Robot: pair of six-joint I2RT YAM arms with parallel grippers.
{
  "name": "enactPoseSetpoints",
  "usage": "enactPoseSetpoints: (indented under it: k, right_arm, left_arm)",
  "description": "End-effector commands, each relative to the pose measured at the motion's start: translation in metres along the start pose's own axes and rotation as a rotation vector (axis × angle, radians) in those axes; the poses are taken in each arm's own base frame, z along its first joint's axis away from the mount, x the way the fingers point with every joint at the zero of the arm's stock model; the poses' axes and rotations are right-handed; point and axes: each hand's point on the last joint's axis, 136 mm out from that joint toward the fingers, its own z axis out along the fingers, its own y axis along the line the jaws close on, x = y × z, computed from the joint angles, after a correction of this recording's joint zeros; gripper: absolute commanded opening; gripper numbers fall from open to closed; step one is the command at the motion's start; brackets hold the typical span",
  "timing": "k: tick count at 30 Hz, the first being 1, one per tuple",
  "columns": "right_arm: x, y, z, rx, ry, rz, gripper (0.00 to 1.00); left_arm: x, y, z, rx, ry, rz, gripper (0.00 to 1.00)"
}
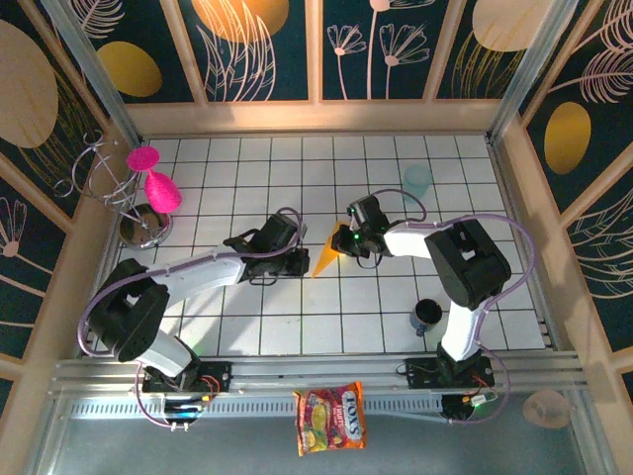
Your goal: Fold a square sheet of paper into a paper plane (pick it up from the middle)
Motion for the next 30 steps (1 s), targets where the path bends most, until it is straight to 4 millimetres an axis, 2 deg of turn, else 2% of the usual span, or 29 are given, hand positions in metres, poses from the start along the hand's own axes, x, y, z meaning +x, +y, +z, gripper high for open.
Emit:
enactPoseSetpoints:
  k: [1, 6, 10, 15, 21, 24, 26, 30]
  right_arm:
    - [0.039, -0.026, 0.015, 0.085, 0.127, 0.052, 0.13]
    - [0.042, -0.014, 0.011, 0.032, 0.136, 0.058, 0.12]
    - [0.036, -0.006, 0.007, 0.016, 0.122, 0.041, 0.13]
    - [0.023, 0.002, 0.001, -0.006, 0.095, 0.030, 0.13]
    - [-0.011, 0.016, -0.016, -0.011, -0.001, -0.022, 0.13]
    - [-0.025, 0.013, -0.020, 0.045, -0.048, -0.056, 0.14]
    - [-0.042, 0.000, -0.023, 0.086, -0.087, -0.047, 0.15]
    - [-0.053, -0.012, -0.022, 0.141, -0.108, -0.051, 0.15]
  left_arm:
    - [-0.017, -0.013, 0.016, 0.056, -0.038, -0.051, 0.02]
    - [-0.018, -0.010, 0.048, 0.053, -0.011, -0.094, 0.00]
    - [-0.019, -0.010, 0.064, 0.059, 0.003, -0.102, 0.00]
    - [-0.005, 0.005, 0.078, 0.009, 0.048, -0.120, 0.00]
    - [0.023, 0.021, 0.087, -0.029, 0.133, -0.150, 0.00]
    - [0.030, 0.024, 0.088, -0.031, 0.154, -0.149, 0.00]
    - [0.033, 0.026, 0.088, -0.038, 0.165, -0.148, 0.00]
    - [0.034, 0.026, 0.088, -0.041, 0.168, -0.144, 0.00]
